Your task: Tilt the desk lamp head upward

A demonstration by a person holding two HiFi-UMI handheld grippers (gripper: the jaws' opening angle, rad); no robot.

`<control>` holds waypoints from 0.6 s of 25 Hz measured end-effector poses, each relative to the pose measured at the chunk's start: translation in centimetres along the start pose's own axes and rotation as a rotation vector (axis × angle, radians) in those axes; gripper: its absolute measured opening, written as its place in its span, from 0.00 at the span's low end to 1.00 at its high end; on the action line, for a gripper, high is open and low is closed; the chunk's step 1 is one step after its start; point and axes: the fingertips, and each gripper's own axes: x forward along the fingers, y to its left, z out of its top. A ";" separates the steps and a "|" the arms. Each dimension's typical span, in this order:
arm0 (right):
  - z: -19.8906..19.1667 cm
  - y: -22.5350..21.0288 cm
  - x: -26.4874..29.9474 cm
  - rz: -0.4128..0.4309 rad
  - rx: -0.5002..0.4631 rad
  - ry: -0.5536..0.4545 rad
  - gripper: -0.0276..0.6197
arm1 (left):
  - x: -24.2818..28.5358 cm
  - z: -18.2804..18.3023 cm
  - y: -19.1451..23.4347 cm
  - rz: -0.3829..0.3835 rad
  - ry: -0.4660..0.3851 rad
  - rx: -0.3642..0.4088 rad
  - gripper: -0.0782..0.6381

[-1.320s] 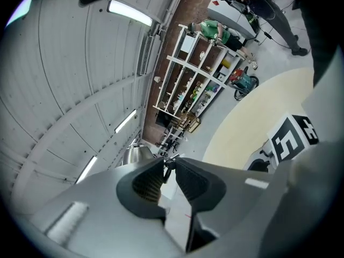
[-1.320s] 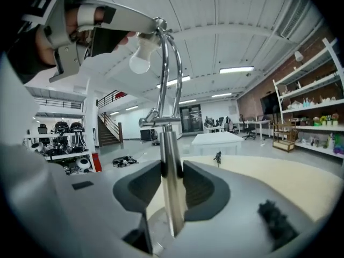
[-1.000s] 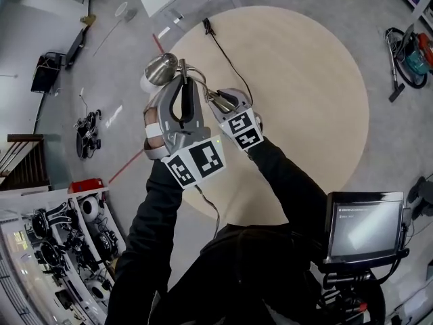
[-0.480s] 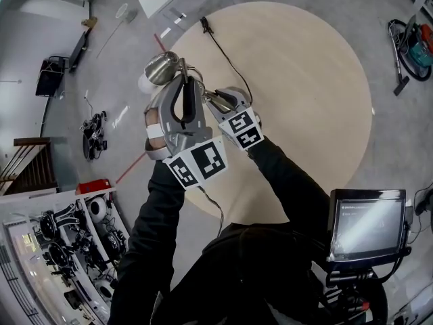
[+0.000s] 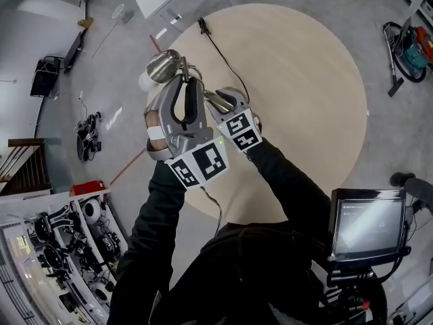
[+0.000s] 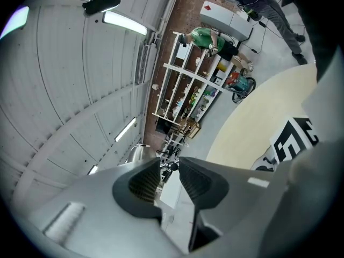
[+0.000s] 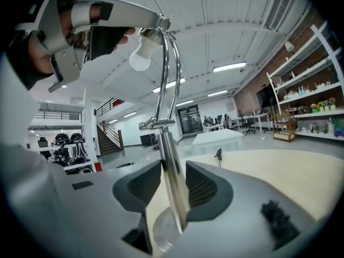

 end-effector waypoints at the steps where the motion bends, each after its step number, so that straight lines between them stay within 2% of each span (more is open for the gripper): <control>1: -0.1 -0.3 -0.1 -0.007 0.006 -0.003 0.24 | 0.2 -0.2 -0.2 -0.001 0.002 -0.006 0.27; 5: -0.2 -0.8 -1.2 -0.027 0.015 -0.007 0.24 | -0.3 -0.7 -0.3 0.003 0.005 -0.035 0.27; 12: 1.3 0.5 -4.8 -0.070 -0.020 0.024 0.24 | -4.3 -1.5 0.7 0.005 0.013 -0.102 0.27; 15: 1.7 0.6 -5.2 -0.080 -0.046 0.041 0.24 | -4.9 -3.1 1.1 0.006 0.039 -0.164 0.27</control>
